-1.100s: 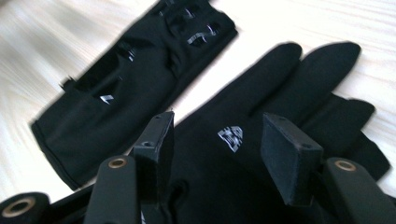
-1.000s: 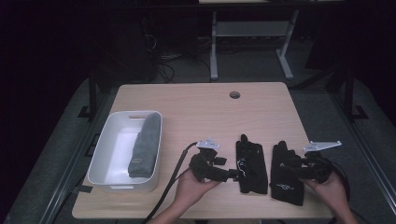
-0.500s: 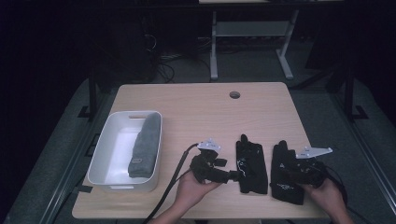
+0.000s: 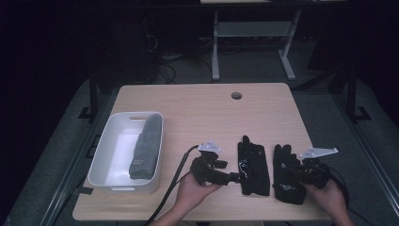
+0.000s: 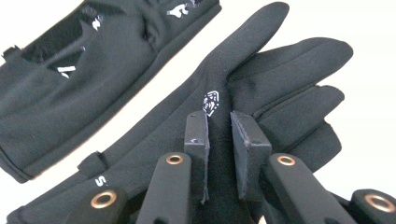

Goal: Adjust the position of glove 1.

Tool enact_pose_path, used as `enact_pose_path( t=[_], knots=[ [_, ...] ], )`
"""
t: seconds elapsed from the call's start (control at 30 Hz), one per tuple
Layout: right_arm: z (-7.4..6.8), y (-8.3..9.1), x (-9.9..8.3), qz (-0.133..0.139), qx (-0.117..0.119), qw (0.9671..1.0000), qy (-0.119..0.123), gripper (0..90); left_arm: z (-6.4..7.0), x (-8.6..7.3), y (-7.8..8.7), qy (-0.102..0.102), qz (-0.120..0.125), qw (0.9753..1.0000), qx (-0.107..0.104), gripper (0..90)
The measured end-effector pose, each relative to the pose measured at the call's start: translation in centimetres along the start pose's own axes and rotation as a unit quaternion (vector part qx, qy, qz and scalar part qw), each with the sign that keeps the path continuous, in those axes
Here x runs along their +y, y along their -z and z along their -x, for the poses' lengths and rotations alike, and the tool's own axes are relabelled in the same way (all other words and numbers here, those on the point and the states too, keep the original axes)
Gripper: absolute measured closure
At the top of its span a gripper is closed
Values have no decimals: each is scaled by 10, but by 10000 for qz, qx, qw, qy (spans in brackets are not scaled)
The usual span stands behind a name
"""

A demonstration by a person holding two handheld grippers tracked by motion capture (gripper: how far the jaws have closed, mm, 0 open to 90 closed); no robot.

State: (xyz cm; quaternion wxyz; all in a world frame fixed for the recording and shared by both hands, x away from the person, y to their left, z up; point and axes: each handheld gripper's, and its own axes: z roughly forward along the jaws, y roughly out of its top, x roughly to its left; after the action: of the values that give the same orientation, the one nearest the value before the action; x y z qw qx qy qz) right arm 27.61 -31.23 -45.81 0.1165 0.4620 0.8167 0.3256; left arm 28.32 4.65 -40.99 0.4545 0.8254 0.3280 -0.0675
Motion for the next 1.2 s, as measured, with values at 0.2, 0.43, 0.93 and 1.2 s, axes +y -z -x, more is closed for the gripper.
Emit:
enact_pose_path(
  t=[0.2, 0.43, 0.93, 1.2],
  knots=[
    [2, 12, 7, 264, 75, 9994, -222, 774, 1, 0, 1, 6, 16, 10000, 10, 304],
    [-5, 25, 27, 516, 202, 9983, -201, 772, 0, 0, 2, -10, 25, 10000, 19, 303],
    [-34, 7, 73, 640, 645, 9959, 29, 769, -2, -3, 8, 7, 47, 10000, 49, 301],
    [-46, -10, 86, 592, 829, 9948, 64, 768, -4, -6, 10, 48, 70, 9999, 74, 301]
  ],
)
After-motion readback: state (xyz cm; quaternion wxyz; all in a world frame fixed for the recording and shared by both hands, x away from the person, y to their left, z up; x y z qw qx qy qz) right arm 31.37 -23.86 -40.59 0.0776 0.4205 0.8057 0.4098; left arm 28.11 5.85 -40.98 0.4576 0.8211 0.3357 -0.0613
